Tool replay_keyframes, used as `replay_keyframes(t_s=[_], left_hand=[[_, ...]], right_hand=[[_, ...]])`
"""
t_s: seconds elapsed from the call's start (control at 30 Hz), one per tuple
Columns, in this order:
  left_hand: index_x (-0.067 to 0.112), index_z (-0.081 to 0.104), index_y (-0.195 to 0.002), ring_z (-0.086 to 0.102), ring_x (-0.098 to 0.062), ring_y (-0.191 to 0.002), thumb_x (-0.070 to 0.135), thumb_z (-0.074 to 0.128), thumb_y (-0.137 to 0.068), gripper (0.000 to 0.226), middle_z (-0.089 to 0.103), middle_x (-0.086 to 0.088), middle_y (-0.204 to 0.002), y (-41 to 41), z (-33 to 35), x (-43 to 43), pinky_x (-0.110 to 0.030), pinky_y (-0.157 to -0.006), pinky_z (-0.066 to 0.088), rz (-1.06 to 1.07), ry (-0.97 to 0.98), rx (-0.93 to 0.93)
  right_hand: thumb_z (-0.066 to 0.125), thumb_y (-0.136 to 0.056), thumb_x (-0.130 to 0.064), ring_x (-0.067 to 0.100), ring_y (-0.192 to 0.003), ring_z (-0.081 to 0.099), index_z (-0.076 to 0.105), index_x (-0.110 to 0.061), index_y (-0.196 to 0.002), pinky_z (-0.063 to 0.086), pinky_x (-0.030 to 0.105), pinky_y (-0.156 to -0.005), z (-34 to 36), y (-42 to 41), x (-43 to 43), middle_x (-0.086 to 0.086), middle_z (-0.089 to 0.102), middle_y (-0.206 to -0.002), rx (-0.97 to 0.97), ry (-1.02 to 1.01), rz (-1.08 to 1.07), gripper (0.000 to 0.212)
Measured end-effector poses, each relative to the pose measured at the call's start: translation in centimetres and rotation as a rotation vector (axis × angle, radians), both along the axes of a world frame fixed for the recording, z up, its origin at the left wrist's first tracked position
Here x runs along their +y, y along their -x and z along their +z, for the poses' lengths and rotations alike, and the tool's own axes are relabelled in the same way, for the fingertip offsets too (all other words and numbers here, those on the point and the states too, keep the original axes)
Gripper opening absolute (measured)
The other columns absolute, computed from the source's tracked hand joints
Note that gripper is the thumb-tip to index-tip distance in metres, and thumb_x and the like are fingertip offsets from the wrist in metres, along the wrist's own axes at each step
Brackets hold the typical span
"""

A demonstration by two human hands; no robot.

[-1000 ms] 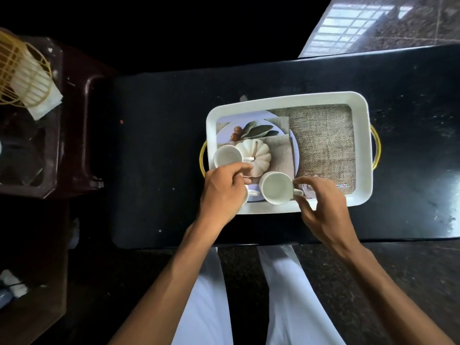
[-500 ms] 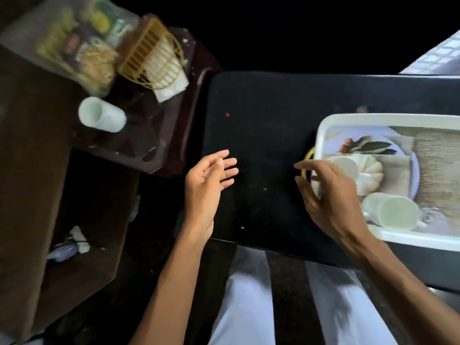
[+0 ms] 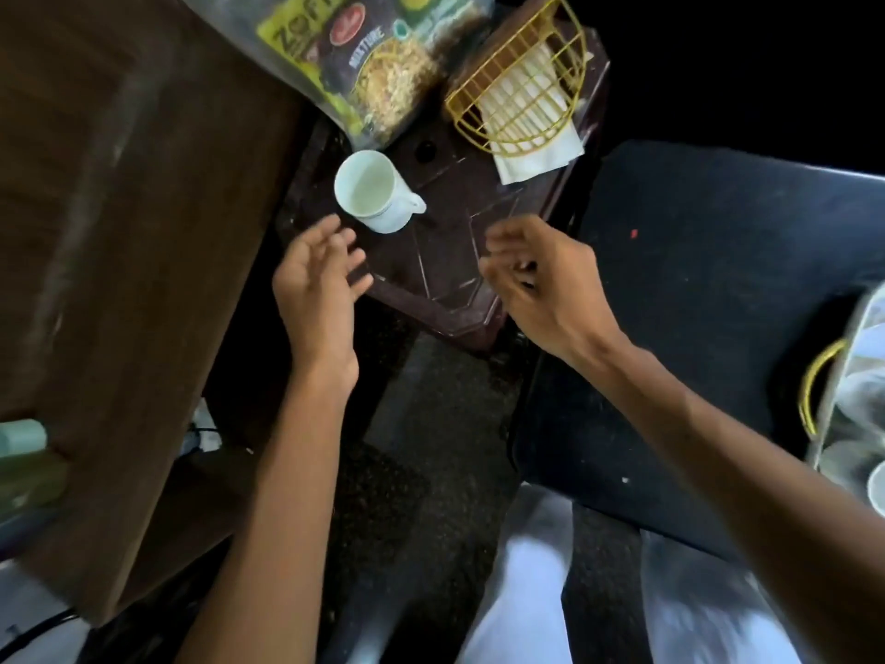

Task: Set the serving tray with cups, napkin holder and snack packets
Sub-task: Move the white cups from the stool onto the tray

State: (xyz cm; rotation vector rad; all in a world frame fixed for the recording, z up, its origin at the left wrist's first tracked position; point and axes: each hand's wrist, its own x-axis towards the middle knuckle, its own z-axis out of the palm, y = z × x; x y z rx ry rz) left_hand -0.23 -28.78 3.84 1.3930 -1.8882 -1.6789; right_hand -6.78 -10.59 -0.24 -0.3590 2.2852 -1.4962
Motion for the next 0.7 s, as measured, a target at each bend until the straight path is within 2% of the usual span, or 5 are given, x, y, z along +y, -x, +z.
replay_keyframes(t_s=[0.1, 0.3, 0.4, 0.57, 0.7], left_hand=[[0.019, 0.064, -0.127, 0.068, -0.014, -0.113, 0.017, 0.052, -0.104, 0.026, 0.068, -0.002, -0.127, 1.4, -0.6, -2.8, -0.028, -0.086, 0.061, 0.023, 0.032, 0.0], [0.015, 0.061, -0.132, 0.065, -0.017, -0.119, 0.017, 0.049, -0.105, 0.03, 0.066, -0.005, -0.134, 3.8, -2.5, -5.5, -0.03, -0.09, 0.06, -0.064, -0.012, -0.028], [0.012, 0.065, -0.131, 0.066, -0.016, -0.12, 0.018, 0.05, -0.104, 0.031, 0.067, -0.004, -0.134, 4.6, -3.3, -5.7, -0.033, -0.093, 0.06, -0.105, -0.033, -0.034], [0.007, 0.066, -0.13, 0.066, -0.019, -0.12, 0.019, 0.053, -0.104, 0.032, 0.068, -0.008, -0.133, 5.1, -3.8, -5.6, -0.034, -0.093, 0.061, -0.09, -0.036, -0.012], [0.006, 0.067, -0.128, 0.067, -0.02, -0.12, 0.019, 0.054, -0.104, 0.03, 0.069, -0.009, -0.131, 4.6, -3.5, -4.4, -0.034, -0.094, 0.061, -0.083, -0.058, 0.009]], right_hand=[[0.068, -0.092, -0.018, 0.009, -0.097, 0.066, 0.061, -0.007, -0.12, 0.054, 0.013, -0.078, -0.5, 1.2, -3.8, 0.002, 0.068, -0.109, -0.018, 0.0, -0.007, 0.03], [0.067, -0.091, -0.016, 0.013, -0.103, 0.062, 0.06, -0.007, -0.122, 0.053, 0.017, -0.082, -2.0, 3.2, -8.0, 0.006, 0.066, -0.116, 0.038, -0.088, -0.011, 0.033], [0.066, -0.091, -0.013, 0.014, -0.1, 0.064, 0.063, -0.006, -0.118, 0.05, 0.008, -0.073, -2.4, 3.6, -9.2, 0.008, 0.068, -0.115, 0.061, -0.095, 0.028, 0.027], [0.063, -0.094, -0.012, 0.012, -0.097, 0.068, 0.066, -0.006, -0.11, 0.052, 0.014, -0.074, -2.7, 3.7, -9.8, 0.005, 0.073, -0.108, 0.06, -0.089, -0.031, 0.017], [0.062, -0.095, -0.011, 0.011, -0.094, 0.067, 0.066, -0.006, -0.108, 0.042, 0.002, -0.065, -2.6, 3.3, -8.7, 0.004, 0.074, -0.104, 0.031, -0.081, -0.062, 0.014]])
